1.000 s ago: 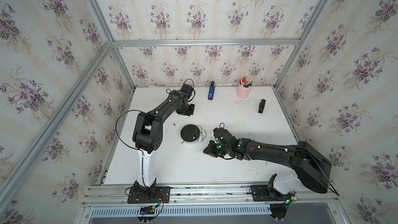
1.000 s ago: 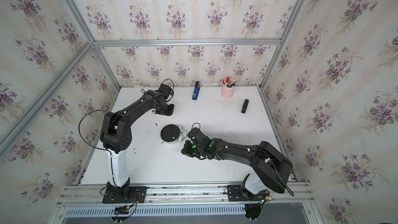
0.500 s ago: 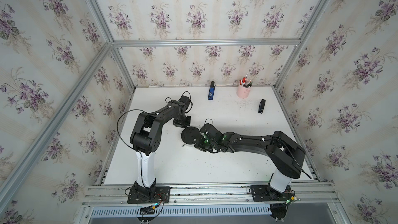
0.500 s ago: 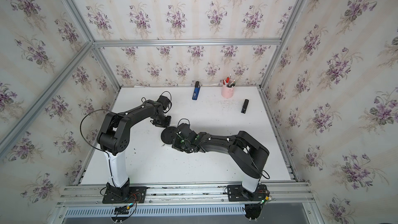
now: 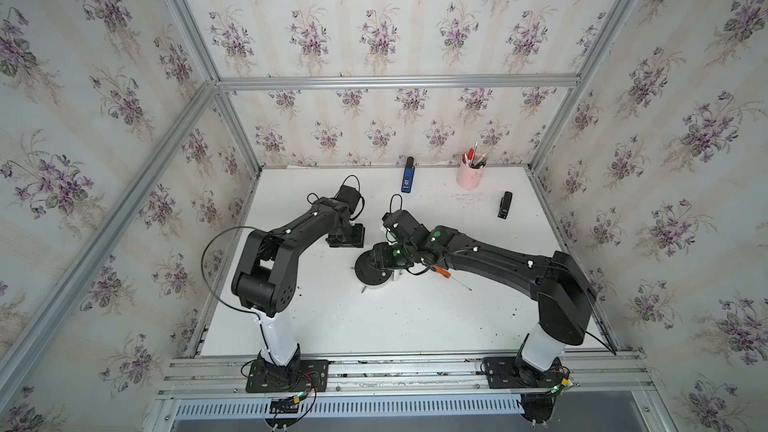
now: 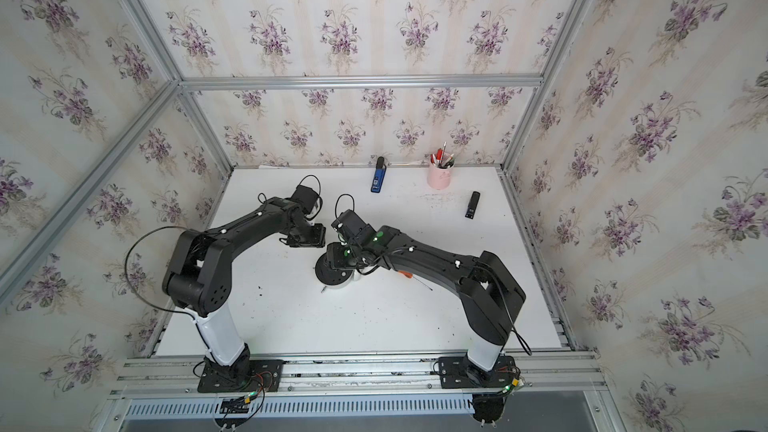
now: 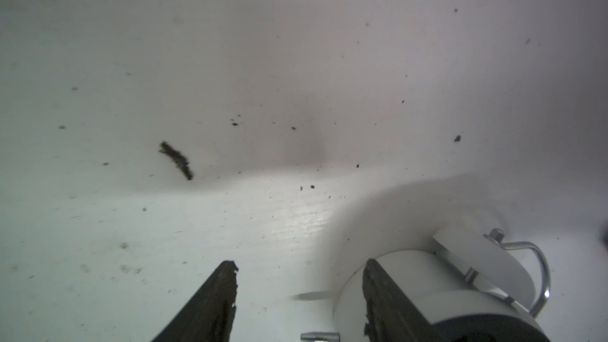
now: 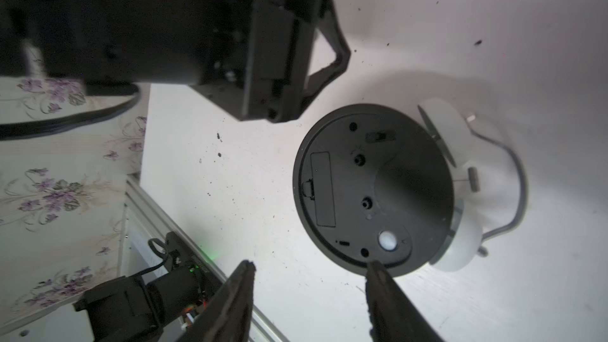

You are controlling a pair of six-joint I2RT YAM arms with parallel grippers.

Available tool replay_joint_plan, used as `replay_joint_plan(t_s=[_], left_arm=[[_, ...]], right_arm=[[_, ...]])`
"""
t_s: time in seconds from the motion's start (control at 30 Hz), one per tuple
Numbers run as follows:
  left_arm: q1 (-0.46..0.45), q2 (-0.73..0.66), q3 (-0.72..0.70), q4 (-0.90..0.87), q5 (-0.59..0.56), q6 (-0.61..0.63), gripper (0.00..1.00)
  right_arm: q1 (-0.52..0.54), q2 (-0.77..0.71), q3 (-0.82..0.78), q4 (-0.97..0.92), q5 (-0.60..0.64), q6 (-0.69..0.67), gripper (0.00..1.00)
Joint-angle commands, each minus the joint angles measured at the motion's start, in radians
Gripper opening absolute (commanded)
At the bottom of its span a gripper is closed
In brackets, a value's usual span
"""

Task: Remove the battery from the alarm
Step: Adjust the alarm at the center of the board.

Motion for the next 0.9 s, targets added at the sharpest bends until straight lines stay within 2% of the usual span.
replay_joint_plan(t_s=[0.0, 0.1, 0.17, 0.23, 0.27, 0.3, 0.4, 0.5, 0.57, 0.73, 0.87], left_arm=[[0.007, -0.112, -0.043, -0.022, 0.019, -0.053, 0.70], [0.000, -0.249, -0.143, 0.018, 0.132, -0.147, 0.78], [-0.028, -0.327, -0.220, 0.059, 0.207, -0.231, 0.83], [-0.081, -0.397, -0.296, 0.108, 0.239, -0.306, 0.92], [-0.100, -0.419, -0.328, 0.124, 0.250, -0.346, 0.98], [-0.114, -0.437, -0.352, 0.131, 0.250, -0.377, 1.00], [-0.152, -0.510, -0.404, 0.136, 0.247, -0.457, 1.00], [-0.185, -0.550, -0.386, 0.075, 0.187, -0.509, 1.00], [-0.194, -0.575, -0.391, 0.099, 0.180, -0.554, 1.00], [-0.219, -0.548, -0.379, 0.081, 0.093, -0.612, 0.99], [-0.221, -0.572, -0.458, 0.110, 0.019, -0.674, 0.99]], right_arm=[[-0.065, 0.013, 0.035, -0.125, -0.026, -0.183, 0.62], [-0.139, 0.041, 0.055, -0.147, -0.062, -0.288, 0.66], [-0.177, 0.066, 0.066, -0.134, -0.140, -0.351, 0.69], [-0.189, 0.094, 0.089, -0.114, -0.208, -0.387, 0.76], [-0.191, 0.113, 0.111, -0.117, -0.229, -0.405, 0.77], [-0.191, 0.125, 0.117, -0.110, -0.250, -0.413, 0.78], [-0.189, 0.158, 0.122, -0.091, -0.315, -0.425, 0.80], [-0.189, 0.178, 0.096, -0.090, -0.310, -0.429, 0.82], [-0.189, 0.179, 0.073, -0.081, -0.324, -0.436, 0.82], [-0.189, 0.174, 0.029, -0.043, -0.358, -0.434, 0.81], [-0.181, 0.182, 0.026, -0.026, -0.388, -0.436, 0.82]])
